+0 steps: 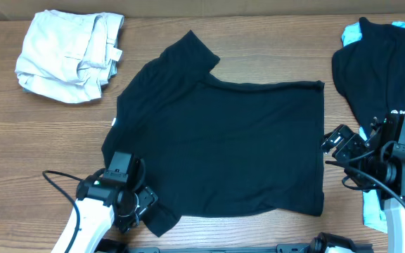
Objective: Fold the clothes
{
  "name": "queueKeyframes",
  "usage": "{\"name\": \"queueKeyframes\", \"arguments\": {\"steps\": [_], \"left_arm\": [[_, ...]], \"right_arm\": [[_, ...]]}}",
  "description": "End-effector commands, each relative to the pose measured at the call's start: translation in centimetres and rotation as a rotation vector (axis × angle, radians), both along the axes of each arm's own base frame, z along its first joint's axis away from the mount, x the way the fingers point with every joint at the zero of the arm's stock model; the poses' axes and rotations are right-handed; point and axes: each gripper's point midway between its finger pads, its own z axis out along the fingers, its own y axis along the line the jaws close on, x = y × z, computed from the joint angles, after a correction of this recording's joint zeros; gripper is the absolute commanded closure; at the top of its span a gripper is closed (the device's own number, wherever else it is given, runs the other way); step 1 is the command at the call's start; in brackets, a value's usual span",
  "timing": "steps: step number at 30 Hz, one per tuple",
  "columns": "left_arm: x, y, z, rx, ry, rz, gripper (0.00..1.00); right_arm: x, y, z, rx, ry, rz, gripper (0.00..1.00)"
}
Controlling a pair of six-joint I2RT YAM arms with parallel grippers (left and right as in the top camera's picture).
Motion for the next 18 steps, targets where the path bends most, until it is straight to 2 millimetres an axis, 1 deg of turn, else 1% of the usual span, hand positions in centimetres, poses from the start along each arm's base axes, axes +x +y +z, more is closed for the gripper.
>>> {"name": "queueKeyframes", "arguments": {"steps": [1,7,10,12,14,15,18], "left_arm": [[-0.7,0.4,-1.0,0.037,0.07,0.007,0.29],[-0.6,0.4,-2.5,0.055,0.134,0.006,0.4],[-0.3,0.4,-3.0,0.056,0.138,0.006,0.55],[-0.1,0.3,-3.1,0.055,0.133,0.006,0.75],[0.1,0.3,-3.1,0.053,0.126,0.006,0.93],[0.2,0.2,-3.2,0.053,0.123,0.006,0.96],[0.3,-0.2,-3.0,0.03,0.121,0.007,0.96]], "right_arm": [[0.1,-0.1,-0.3,-0.009,0.008,0.001,0.0],[0.3,-0.2,-0.7,-0.006,0.023,0.003,0.0],[0.3,-0.2,-0.7,-0.006,0.024,0.003,0.0],[0.3,-0.2,-0.7,-0.005,0.024,0.003,0.0],[0.3,-0.2,-0.7,-0.005,0.024,0.003,0.0],[0.3,-0.2,-0.7,-0.005,0.024,0.003,0.0],[0.3,-0.2,-0.7,-0.005,0.025,0.003,0.0]]}}
